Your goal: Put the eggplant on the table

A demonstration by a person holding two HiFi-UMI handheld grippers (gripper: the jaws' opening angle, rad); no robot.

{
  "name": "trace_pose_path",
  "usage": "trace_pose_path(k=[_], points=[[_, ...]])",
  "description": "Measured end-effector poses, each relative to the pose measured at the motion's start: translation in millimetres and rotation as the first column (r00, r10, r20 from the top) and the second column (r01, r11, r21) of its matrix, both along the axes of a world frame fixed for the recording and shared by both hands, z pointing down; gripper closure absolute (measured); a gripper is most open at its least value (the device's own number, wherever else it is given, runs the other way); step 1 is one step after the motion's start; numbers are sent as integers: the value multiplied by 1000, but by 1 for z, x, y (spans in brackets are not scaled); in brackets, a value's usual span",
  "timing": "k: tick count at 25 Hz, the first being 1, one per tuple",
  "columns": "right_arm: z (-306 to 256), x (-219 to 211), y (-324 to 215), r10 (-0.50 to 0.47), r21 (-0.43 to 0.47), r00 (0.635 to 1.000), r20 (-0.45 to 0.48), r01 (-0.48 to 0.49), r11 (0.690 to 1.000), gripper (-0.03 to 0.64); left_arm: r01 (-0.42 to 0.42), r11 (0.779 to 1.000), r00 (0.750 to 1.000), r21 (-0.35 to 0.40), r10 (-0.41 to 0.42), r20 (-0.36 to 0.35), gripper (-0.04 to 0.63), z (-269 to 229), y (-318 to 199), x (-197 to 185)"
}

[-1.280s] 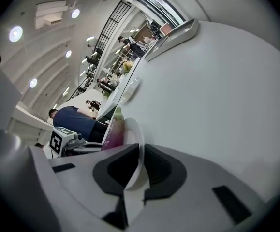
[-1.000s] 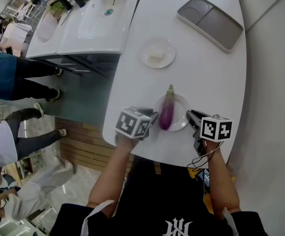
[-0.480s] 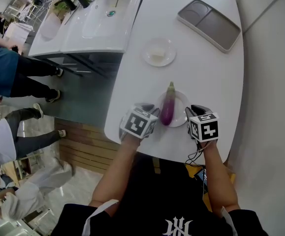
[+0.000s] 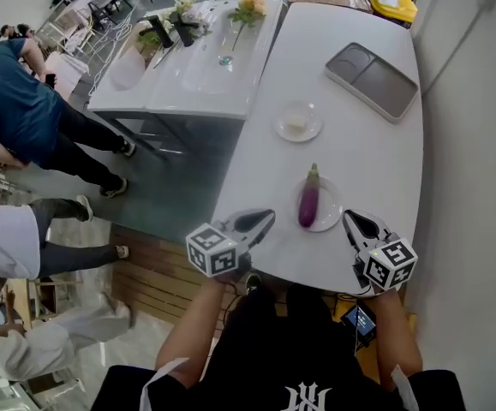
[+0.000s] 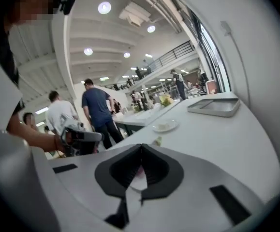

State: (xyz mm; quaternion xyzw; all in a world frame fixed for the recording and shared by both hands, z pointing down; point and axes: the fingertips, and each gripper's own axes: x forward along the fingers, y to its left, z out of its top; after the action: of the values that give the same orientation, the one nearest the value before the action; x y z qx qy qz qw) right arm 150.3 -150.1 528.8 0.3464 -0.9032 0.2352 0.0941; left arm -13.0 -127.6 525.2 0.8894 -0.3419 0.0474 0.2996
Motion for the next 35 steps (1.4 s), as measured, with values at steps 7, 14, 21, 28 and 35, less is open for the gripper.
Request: trace_pose_path(k=[7, 14, 21, 28, 35], points=[[-123, -39, 107, -187, 158, 857, 480, 125, 979, 611, -89, 982, 969, 169, 124, -211, 589, -68, 81, -8], [-146, -80, 161, -110, 223, 930, 352, 31, 974, 612, -94, 926, 928, 366, 214, -304, 588, -141, 112, -39], [-154, -112, 200, -43, 229, 947, 318, -33, 973, 614, -56, 929, 877, 366, 221, -427, 589, -147, 134, -82], [-156, -128, 226, -11, 217, 953, 302, -57, 975, 614, -111, 907, 836, 407, 306, -455, 588, -151, 157, -91], [-174, -129, 219, -58, 246, 943, 329, -26, 969, 614, -256, 831, 797, 493, 471, -380, 589, -186, 190, -70]])
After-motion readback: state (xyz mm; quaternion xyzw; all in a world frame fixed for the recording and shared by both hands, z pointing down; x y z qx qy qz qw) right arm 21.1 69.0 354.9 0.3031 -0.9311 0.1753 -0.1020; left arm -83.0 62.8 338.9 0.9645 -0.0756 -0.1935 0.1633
